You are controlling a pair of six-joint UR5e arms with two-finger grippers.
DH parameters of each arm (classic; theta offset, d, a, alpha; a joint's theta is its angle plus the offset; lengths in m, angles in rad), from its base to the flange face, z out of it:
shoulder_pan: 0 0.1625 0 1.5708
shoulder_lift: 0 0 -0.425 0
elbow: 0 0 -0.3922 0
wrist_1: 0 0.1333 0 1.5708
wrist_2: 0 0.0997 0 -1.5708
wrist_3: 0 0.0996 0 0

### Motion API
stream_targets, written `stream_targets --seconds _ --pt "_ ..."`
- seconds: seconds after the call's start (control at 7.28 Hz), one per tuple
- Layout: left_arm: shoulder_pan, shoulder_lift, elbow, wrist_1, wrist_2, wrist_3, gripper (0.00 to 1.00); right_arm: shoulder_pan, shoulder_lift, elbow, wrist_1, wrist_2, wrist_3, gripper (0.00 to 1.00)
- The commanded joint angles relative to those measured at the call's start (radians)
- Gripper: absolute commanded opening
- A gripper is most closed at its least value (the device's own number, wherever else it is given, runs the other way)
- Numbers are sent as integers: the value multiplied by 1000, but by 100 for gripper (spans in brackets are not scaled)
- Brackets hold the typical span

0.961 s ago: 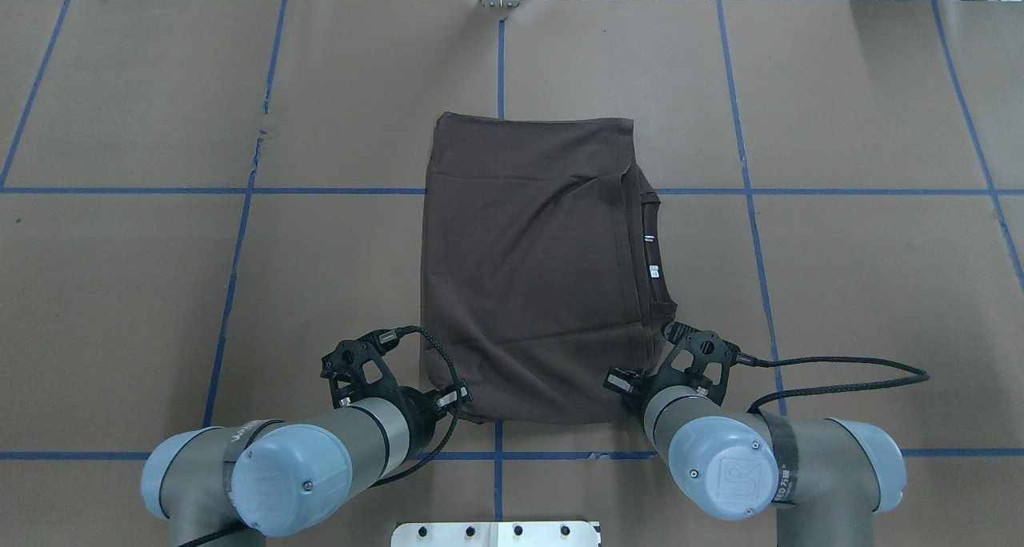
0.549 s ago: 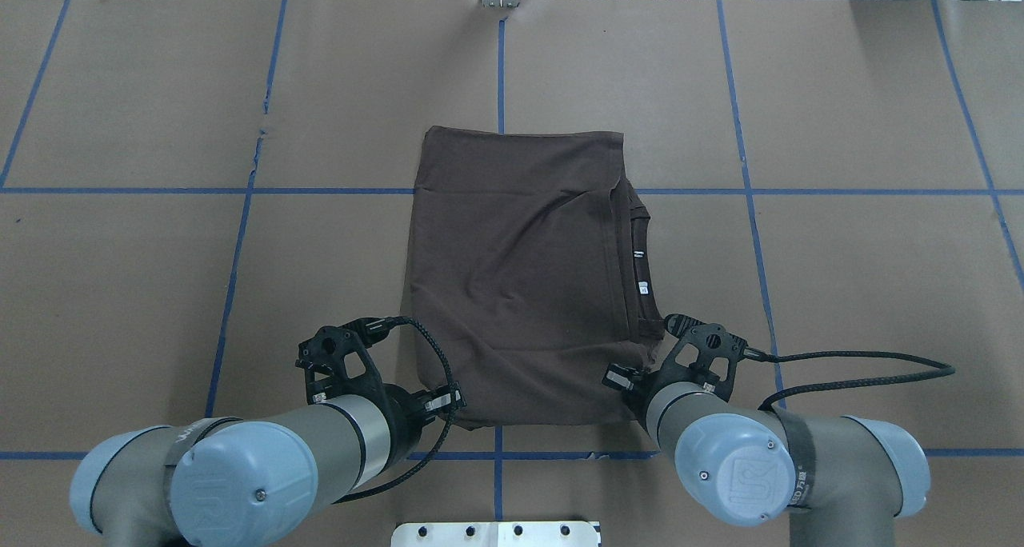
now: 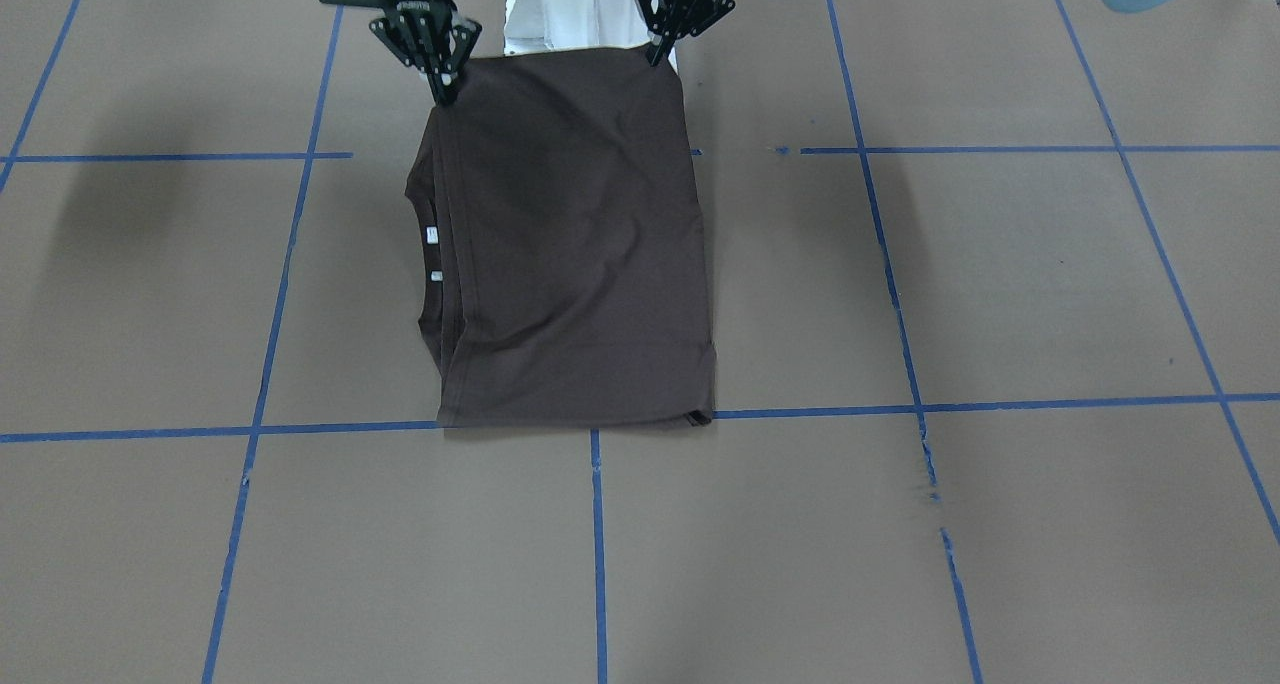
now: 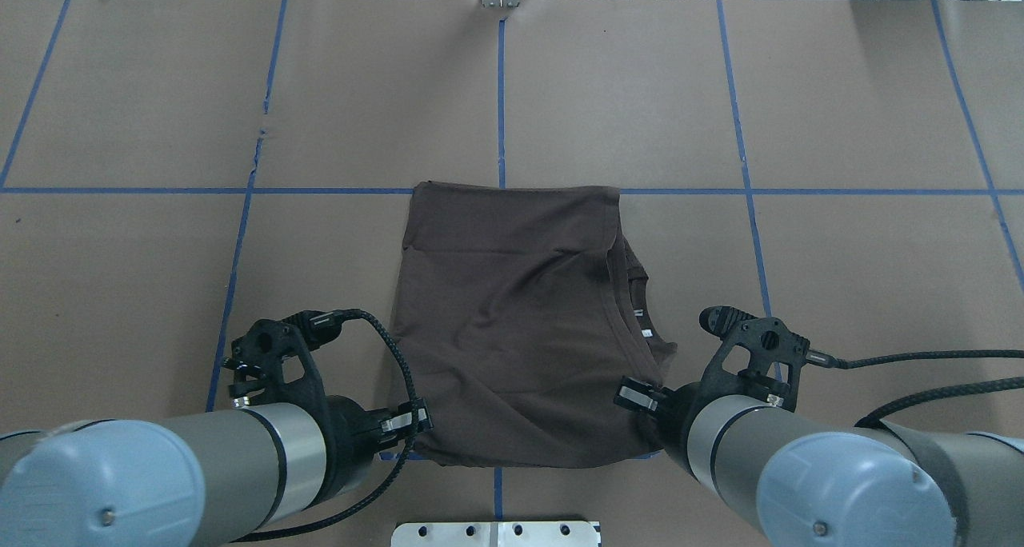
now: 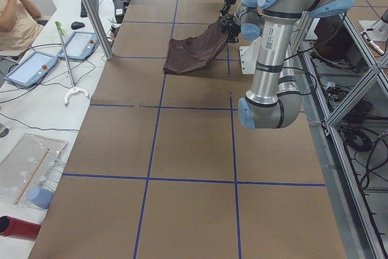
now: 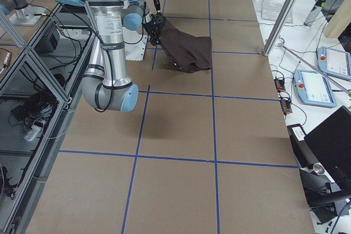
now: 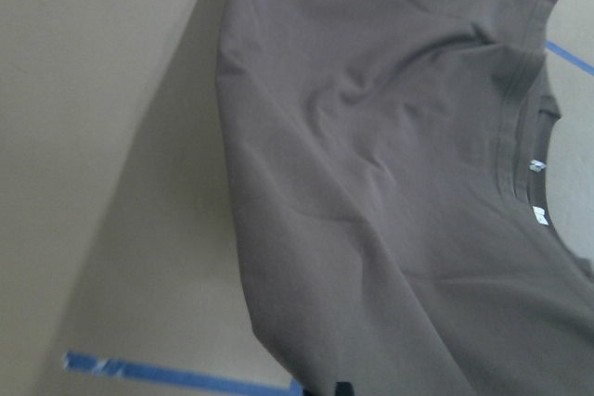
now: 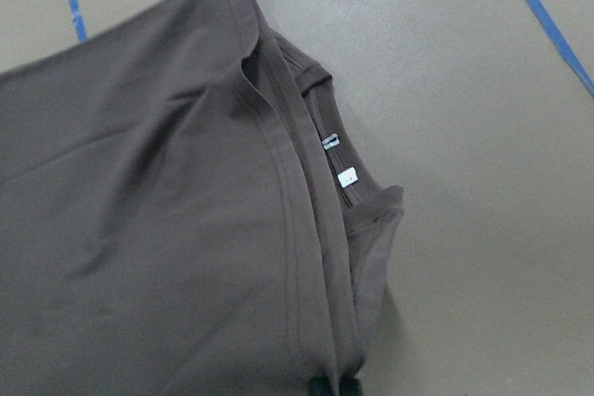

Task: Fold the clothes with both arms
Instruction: 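Grasp the near shirt edge corners with both grippers, then lift the near edge with both grippers and fold it farther away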

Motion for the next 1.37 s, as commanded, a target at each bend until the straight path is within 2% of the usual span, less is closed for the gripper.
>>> stream_targets --seconds 0.0,0.14,0.41,0.69,0.96,1.24 --pt "-30 -13 -10 56 -21 45 0 -6 73 -5 -114 4 -6 0" --pt "-90 -27 40 49 -24 118 0 56 109 -94 -105 10 -18 0" --pt "-217 -139 233 20 -25 220 0 176 181 -228 -96 71 -74 0" --pt "-309 -165 454 -175 -85 282 0 259 200 -408 69 103 -112 0" --pt "-360 -226 650 -300 -85 337 0 305 206 -543 178 109 -135 0" --pt "-373 -240 768 -387 -84 363 0 317 209 -646 269 109 -149 0"
